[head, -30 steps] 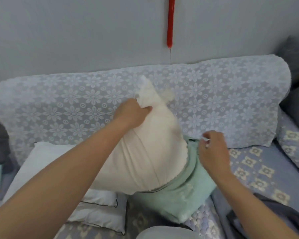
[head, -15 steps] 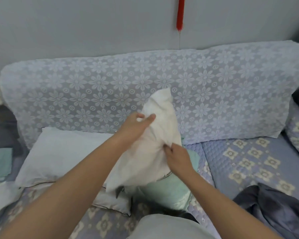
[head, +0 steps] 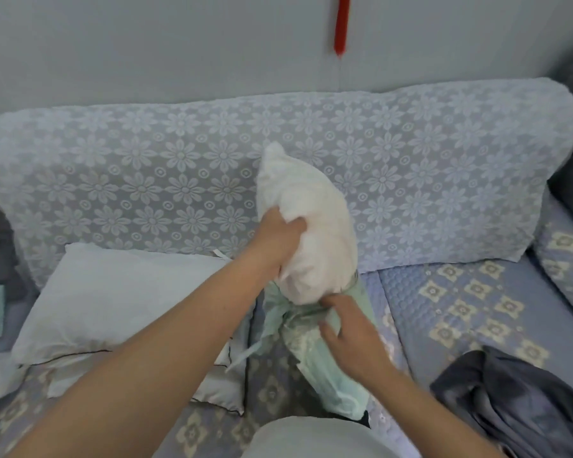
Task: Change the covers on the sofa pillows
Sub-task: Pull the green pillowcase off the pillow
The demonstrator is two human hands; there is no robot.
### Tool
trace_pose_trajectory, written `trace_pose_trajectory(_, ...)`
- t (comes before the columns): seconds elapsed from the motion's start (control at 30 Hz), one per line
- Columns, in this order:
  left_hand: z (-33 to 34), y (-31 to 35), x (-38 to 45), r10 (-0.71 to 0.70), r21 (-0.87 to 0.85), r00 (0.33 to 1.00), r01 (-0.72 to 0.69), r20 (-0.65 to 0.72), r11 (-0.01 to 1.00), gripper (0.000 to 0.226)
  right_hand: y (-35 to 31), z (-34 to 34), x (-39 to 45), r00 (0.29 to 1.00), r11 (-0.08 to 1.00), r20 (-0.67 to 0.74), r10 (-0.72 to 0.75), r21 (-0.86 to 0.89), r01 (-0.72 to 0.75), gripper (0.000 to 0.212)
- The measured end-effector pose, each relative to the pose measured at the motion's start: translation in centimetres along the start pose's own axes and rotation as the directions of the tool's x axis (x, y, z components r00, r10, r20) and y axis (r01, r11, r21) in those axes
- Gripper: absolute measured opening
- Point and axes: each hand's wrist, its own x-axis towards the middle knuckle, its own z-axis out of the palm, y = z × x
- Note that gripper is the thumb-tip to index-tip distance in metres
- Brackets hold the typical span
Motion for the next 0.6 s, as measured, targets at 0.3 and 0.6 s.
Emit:
trace_pose_trajectory(0.3, -3.7, 8.2, 6.2, -0.068, -0.085, 0.982, 0.053, -0.177, 0.995, 0.059, 14.4, -0.9, -8.7, 0.890, 0.775, 0.306, 0.338, -0.627, -0.079, 0.048)
trace_pose_trajectory(0.6, -11.1, -11.4, 5.0, -0.375, 0.950, 0.919, 0.219, -0.124, 0.224, 0.052, 13.2, 0.8, -3.0, 0.824, 0.724, 0.520, 0.225, -0.655, 0.215, 0.015)
